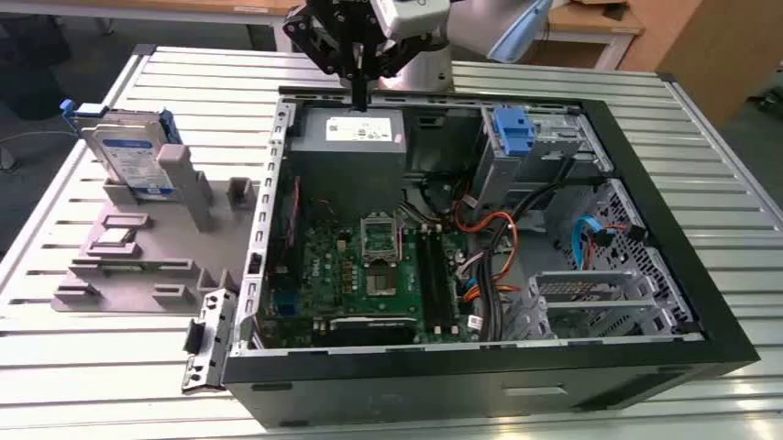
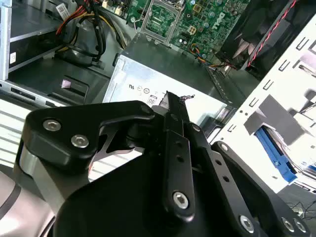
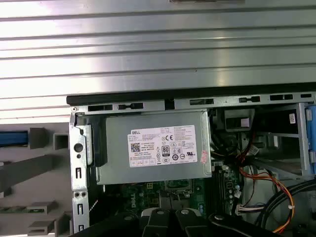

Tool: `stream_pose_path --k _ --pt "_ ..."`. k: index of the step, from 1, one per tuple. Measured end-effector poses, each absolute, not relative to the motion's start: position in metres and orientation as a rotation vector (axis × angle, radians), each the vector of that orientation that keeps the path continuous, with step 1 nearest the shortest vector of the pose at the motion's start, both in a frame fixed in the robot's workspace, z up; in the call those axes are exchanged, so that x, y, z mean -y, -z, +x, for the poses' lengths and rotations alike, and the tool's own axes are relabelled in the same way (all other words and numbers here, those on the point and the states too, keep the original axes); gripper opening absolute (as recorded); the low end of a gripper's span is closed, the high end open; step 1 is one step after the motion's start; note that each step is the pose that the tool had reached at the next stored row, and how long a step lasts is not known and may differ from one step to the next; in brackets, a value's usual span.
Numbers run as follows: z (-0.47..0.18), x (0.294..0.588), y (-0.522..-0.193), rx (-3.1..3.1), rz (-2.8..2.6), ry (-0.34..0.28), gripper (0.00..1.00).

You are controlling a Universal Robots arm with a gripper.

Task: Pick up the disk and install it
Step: 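Reach for the disk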

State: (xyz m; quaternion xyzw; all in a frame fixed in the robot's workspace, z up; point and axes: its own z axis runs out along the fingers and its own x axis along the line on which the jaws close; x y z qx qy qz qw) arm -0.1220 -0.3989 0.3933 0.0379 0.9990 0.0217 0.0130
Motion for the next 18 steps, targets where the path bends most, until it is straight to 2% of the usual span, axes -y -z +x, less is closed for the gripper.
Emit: stream_pose_path --k 18 --pt "-0.1264 0.3989 -0.3931 -3.112 0.118 -0.068 0.1"
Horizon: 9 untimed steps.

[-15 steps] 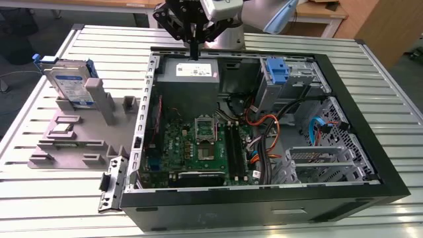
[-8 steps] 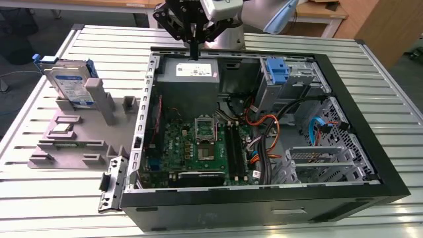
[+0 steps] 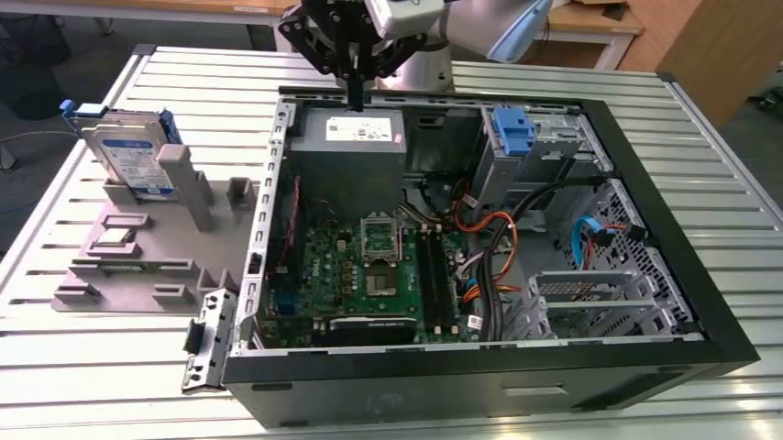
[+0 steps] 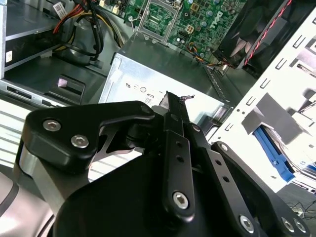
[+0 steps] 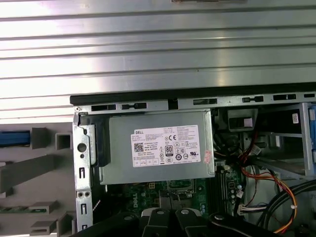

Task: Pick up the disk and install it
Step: 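Reach for the disk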

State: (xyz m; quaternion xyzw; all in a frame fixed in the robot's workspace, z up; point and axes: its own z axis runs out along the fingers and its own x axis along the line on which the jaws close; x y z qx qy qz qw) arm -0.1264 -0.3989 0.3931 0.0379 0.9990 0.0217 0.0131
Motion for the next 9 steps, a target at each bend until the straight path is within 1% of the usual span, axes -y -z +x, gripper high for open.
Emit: stream_pose_path --k 9 --pt "-0.1294 0.3989 -0.393 -3.112 0.118 -0.068 0.1"
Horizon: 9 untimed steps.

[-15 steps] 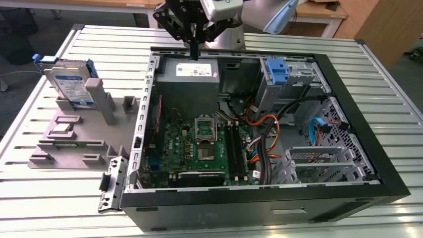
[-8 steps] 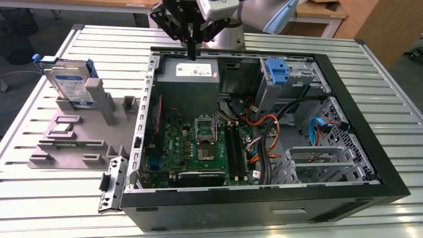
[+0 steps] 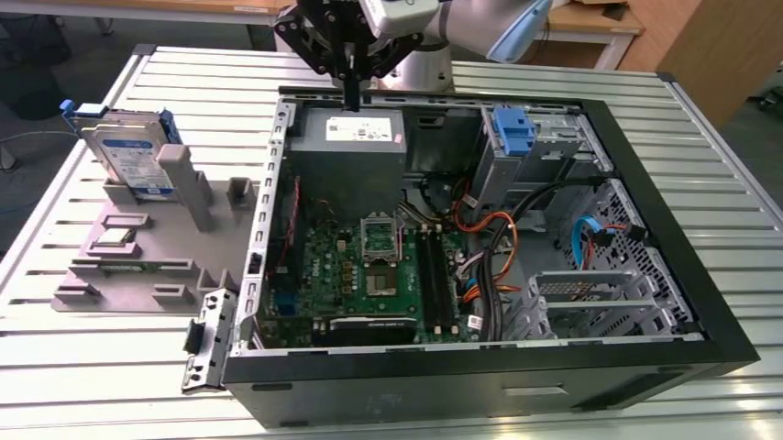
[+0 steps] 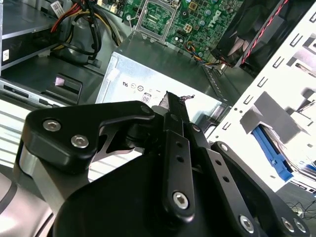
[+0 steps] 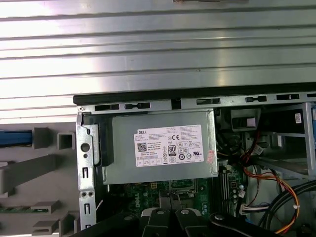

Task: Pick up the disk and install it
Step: 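Reach for the disk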

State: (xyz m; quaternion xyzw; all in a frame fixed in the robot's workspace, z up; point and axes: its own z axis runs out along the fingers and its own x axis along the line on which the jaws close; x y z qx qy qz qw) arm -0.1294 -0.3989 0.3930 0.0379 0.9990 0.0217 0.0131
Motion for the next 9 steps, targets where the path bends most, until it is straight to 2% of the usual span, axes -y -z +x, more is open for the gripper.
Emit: stream_pose_path --k 9 --pt "-0.1324 0.3989 -0.393 -3.113 0.118 -0.068 0.1"
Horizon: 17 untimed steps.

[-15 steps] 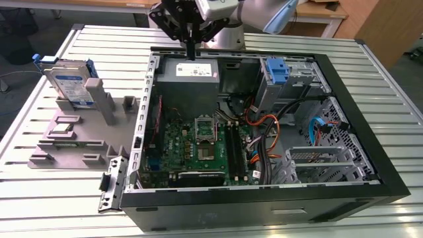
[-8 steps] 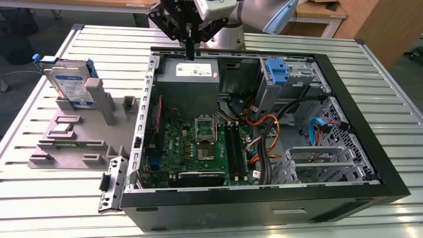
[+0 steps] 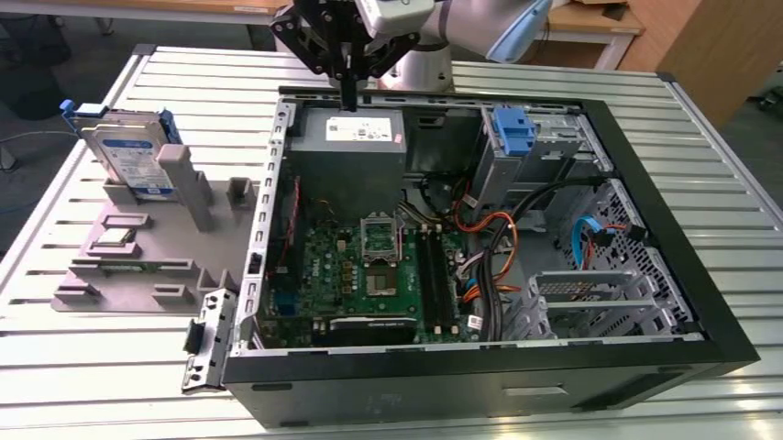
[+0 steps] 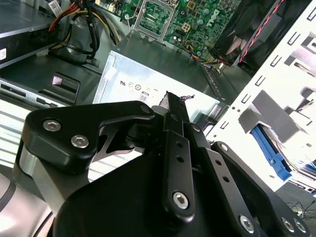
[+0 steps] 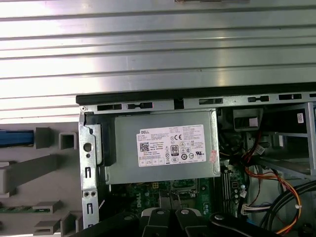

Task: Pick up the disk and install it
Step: 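Reach for the disk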

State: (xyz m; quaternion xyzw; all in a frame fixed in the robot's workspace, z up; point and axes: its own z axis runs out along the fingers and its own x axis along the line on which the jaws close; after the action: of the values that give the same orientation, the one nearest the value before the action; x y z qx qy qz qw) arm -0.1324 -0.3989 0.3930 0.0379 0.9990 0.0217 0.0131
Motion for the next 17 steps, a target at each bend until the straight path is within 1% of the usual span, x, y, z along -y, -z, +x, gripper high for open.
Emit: stream_pose_path --k 17 --pt "-0.1378 0.399 -0.3928 -3.113 0.118 -0.068 0.1"
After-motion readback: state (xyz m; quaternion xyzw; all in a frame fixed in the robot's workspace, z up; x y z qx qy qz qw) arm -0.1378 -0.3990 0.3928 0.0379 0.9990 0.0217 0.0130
